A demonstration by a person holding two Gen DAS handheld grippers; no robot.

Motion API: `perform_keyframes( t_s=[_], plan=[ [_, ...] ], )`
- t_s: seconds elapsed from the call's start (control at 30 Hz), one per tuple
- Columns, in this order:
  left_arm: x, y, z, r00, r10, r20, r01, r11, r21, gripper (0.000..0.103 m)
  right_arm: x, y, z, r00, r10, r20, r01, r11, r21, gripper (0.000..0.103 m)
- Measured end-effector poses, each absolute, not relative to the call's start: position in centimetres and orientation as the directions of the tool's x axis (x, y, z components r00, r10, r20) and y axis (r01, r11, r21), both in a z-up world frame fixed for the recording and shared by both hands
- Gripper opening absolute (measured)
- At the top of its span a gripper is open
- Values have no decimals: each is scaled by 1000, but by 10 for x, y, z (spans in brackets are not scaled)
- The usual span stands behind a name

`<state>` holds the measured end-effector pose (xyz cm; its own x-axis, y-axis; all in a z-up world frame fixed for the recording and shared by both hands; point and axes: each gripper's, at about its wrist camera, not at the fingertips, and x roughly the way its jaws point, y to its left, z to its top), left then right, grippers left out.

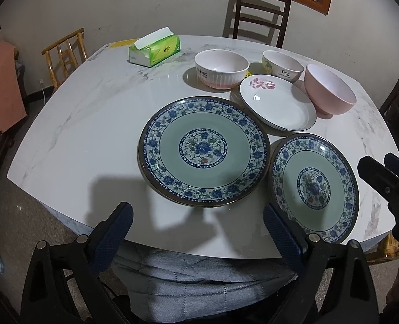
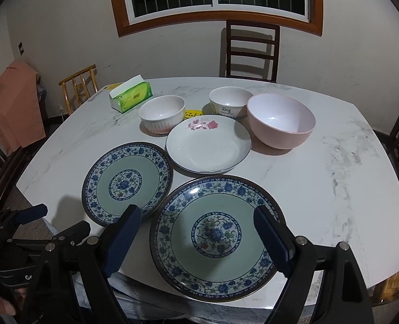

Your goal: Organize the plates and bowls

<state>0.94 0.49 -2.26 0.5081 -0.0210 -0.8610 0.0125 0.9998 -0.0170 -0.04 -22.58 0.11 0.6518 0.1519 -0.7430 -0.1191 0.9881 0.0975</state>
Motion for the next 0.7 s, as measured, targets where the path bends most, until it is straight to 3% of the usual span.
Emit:
perform_keyframes(
  t_s=[0.4,0.7],
  plan=[
    [25,32,-25,495,-79,-865,-8,995,-96,83,20,-218,-6,584,306,-751,-229,951,209,86],
    [45,77,-25,490,-180,-853,-59,969,-238,67,56,-209,-18,477,417,-774,-281,907,315,64]
  ],
)
